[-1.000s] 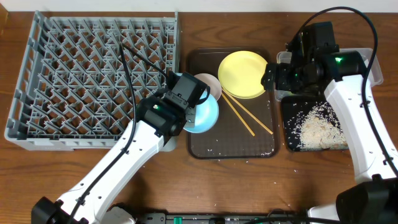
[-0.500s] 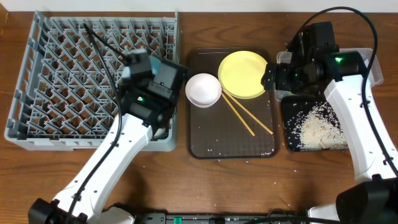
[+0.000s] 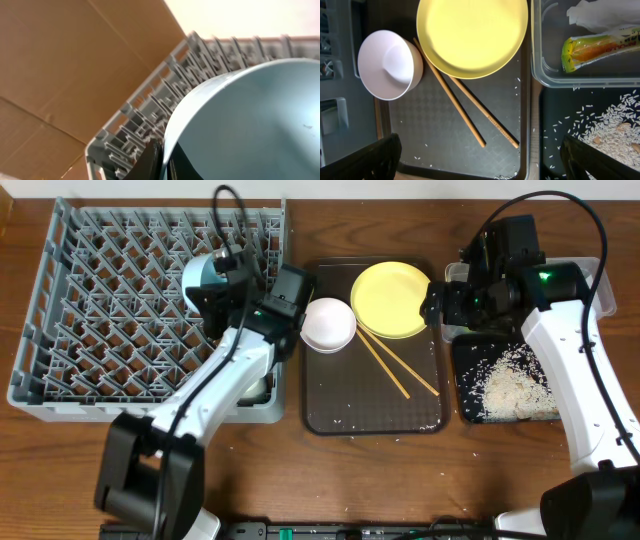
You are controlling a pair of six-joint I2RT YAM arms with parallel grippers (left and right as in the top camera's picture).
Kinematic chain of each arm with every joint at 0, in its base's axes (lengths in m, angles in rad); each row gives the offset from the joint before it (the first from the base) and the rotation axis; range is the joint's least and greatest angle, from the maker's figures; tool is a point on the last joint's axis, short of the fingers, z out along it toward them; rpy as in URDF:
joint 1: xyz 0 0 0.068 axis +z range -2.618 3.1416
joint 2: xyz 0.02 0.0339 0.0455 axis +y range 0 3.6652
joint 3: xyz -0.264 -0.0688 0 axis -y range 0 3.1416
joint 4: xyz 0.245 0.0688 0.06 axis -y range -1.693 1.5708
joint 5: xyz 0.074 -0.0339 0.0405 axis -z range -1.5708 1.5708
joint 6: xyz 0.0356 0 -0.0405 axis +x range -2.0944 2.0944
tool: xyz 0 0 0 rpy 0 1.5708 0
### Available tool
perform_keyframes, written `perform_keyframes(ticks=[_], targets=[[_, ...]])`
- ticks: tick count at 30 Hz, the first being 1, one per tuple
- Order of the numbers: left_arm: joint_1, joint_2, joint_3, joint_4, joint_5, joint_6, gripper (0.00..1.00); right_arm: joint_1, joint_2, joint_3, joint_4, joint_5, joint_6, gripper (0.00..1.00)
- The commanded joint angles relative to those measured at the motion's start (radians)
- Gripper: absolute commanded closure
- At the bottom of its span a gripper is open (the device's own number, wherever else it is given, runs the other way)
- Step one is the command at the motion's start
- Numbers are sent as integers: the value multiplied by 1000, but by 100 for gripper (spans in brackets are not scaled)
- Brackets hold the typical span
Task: Sort waste into correct bins and load items into the dishwasher
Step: 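Tilt and lower the blue bowl into the rack's back row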
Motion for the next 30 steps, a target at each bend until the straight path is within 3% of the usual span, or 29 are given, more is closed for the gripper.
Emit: perform_keyframes(ticks=[1, 9, 17, 21, 30], targets=[[4, 35, 13, 104, -174, 76, 93, 2, -13, 12, -1, 5, 13, 1], [22, 139, 13, 489, -53, 314, 93, 2, -13, 12, -2, 5, 13, 1], [42, 282, 13, 973, -32, 694, 93, 2, -13, 12, -1, 5, 13, 1], [60, 318, 13, 1079, -28, 766, 92, 2, -13, 12, -1, 5, 13, 1], [106, 320, 13, 1078, 47, 766, 92, 2, -13, 12, -1, 5, 13, 1]])
